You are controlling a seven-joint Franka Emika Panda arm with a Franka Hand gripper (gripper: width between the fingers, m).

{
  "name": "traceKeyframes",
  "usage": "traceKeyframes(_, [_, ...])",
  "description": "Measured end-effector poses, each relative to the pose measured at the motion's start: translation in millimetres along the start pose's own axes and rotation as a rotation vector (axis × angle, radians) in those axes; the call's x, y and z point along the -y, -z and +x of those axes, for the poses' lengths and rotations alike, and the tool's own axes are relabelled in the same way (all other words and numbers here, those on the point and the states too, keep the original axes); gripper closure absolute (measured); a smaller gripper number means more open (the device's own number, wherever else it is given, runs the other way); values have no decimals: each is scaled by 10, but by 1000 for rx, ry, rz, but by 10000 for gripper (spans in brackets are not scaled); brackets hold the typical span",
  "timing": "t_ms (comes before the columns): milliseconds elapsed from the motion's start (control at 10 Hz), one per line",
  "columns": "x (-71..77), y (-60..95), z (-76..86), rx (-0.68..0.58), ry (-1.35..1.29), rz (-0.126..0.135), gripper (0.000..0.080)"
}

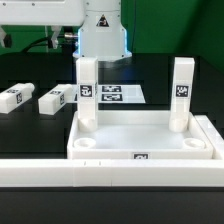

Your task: Assemble desk

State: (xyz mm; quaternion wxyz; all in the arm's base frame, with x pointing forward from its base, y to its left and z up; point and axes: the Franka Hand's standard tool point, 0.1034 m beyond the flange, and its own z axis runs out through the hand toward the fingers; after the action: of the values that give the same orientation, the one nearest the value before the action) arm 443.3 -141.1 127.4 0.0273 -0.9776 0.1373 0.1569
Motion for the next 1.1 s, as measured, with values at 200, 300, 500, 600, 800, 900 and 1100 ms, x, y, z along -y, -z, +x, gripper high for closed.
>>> traceKeyframes(200, [53, -8, 7, 1, -129, 1, 151])
traceKeyframes(300, [54, -15, 7, 2, -148, 1, 151])
traceKeyframes(500, [21, -82, -5, 0, -92, 35, 151])
traceKeyframes(600, [13, -169, -26, -15, -59, 32, 151])
traceKeyframes(800, [39, -302, -34, -59, 38, 17, 151])
traceKeyframes(900, [48, -313, -71, -26, 38, 21, 151])
traceKeyframes(1100, [56, -333, -113, 25, 40, 25, 151])
